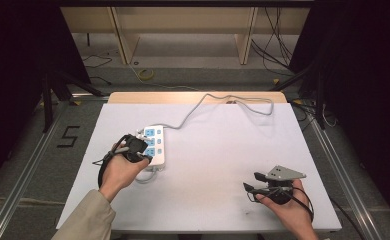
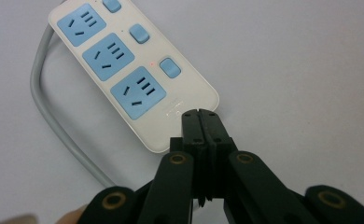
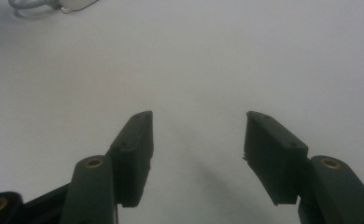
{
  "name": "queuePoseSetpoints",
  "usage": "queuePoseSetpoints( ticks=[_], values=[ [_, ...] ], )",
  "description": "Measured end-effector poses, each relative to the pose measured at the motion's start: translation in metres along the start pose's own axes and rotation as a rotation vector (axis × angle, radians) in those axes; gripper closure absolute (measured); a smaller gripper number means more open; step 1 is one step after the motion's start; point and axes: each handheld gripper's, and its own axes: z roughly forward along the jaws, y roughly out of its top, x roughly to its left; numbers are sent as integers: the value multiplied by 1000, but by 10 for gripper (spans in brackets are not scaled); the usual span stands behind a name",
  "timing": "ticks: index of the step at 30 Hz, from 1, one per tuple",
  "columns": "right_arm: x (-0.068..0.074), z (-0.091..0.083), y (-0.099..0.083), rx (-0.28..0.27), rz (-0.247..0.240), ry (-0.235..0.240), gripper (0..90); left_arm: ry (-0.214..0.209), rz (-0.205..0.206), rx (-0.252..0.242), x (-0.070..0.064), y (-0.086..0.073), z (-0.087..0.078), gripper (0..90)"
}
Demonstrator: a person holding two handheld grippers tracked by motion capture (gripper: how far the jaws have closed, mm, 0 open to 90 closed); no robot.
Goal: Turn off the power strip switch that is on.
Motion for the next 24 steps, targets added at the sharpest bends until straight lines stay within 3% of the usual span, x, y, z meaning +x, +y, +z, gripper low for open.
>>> queuePoseSetpoints(
  ticks=[24],
  values=[
    [0,-1,0,-1,0,-1,433,7,14,23,2,11,4,893]
  ],
)
